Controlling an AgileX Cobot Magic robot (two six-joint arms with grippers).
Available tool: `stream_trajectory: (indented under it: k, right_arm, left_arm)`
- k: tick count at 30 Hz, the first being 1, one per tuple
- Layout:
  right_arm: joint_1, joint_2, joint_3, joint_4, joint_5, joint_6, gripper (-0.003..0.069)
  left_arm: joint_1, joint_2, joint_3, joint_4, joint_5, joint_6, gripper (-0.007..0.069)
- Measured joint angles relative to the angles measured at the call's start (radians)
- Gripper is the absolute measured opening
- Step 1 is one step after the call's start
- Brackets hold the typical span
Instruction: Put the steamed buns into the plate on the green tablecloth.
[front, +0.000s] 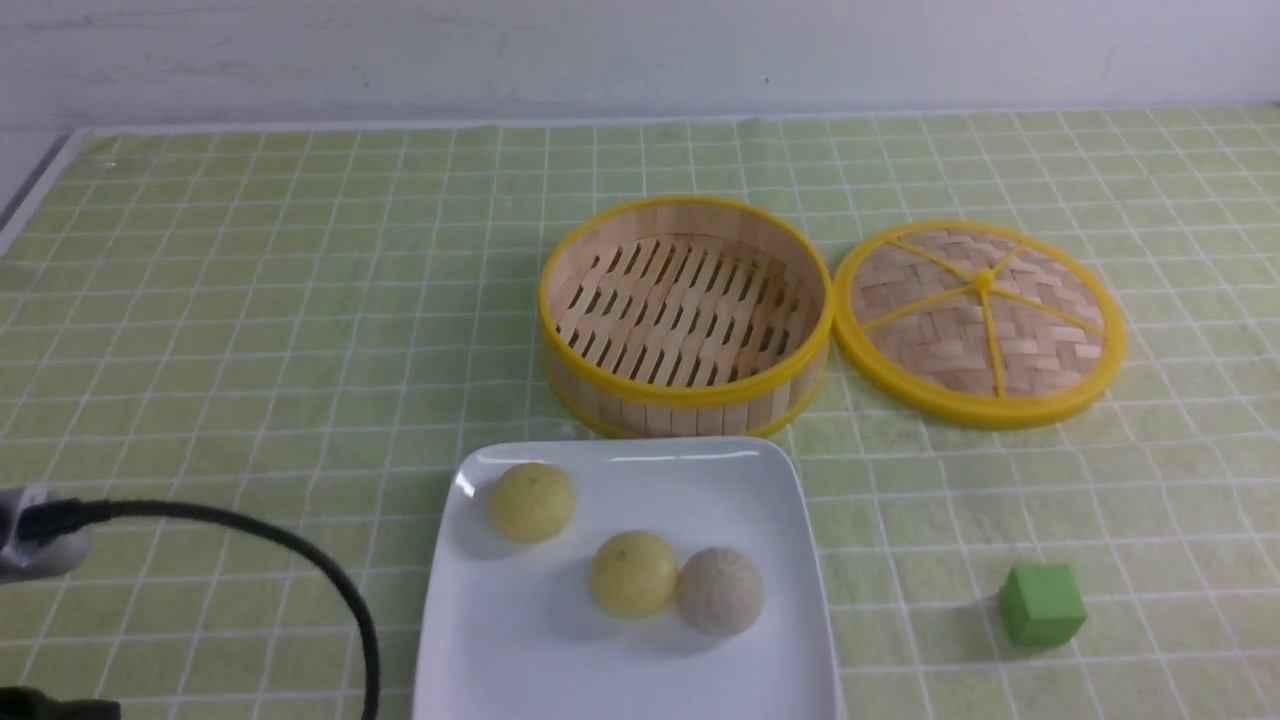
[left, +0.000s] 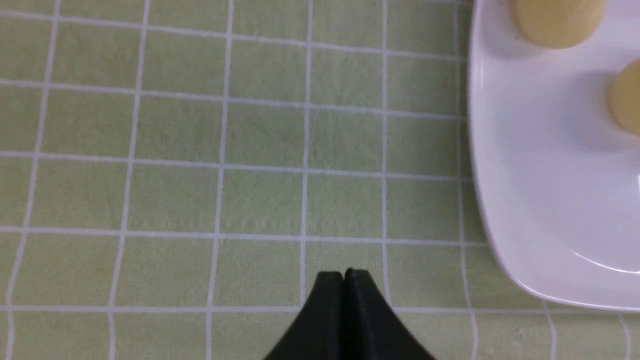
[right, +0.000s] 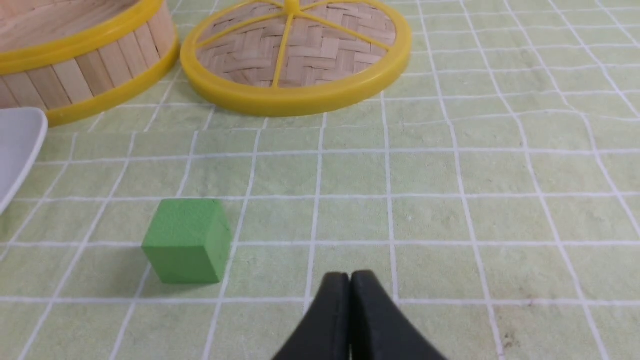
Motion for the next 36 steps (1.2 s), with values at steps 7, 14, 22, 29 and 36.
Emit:
stream_trajectory:
  k: [7,14,22,29,36]
  right_arm:
    - [0.000,0.000,0.000,0.000,0.000,0.000,0.0026]
    - [0.000,0.000,0.000,0.000,0.000,-0.001,0.0026]
    - [0.000,0.000,0.000,0.000,0.000,-0.001,0.0027]
    - [0.000,0.000,0.000,0.000,0.000,-0.001,0.0030]
    - [0.000,0.000,0.000,0.000,0.000,-0.001,0.0043]
  left_arm:
    - [0.000,-0.344,0.026,-0.037,-0.149,-0.015,0.0002]
    - [0.000,-0.468,0.086,-0.047,-0.332,-0.034,0.0002]
    - [0.000,-0.472,0.090,-0.003,-0.345,-0.036,0.0002]
    - [0.000,-0.472,0.204,0.106,-0.413,-0.038,0.0002]
    - [0.000,-0.512,0.465,0.243,-0.477,-0.079,0.0002]
